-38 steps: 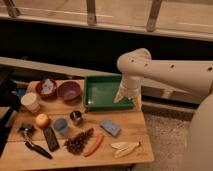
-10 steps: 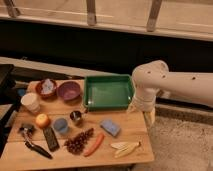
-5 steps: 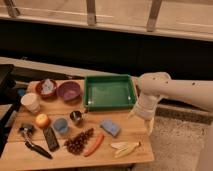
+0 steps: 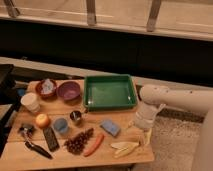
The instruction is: Place banana in paper cup
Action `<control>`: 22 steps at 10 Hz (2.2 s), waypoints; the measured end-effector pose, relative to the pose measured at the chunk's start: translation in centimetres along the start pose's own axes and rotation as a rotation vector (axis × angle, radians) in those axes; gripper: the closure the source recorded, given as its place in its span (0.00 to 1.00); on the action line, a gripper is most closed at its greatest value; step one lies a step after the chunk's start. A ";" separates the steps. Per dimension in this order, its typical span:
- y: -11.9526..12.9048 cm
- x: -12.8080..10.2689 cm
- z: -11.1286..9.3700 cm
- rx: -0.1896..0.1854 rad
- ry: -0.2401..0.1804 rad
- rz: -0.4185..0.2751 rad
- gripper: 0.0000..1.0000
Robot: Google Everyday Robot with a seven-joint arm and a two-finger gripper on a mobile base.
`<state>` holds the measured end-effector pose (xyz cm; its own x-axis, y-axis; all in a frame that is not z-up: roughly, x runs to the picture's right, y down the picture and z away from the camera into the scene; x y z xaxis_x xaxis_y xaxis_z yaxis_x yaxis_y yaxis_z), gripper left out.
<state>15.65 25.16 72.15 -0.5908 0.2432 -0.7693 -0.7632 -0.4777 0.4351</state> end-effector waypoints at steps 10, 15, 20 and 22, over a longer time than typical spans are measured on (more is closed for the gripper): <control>-0.4 -1.8 6.3 -0.039 0.090 0.011 0.61; 1.3 -1.3 0.6 -0.107 -0.050 -0.031 1.00; 9.7 1.9 -11.2 -0.239 -0.381 -0.206 1.00; 12.1 3.2 -13.1 -0.257 -0.432 -0.257 1.00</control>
<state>7.91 9.15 68.81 -0.4888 0.6768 -0.5504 -0.8405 -0.5343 0.0894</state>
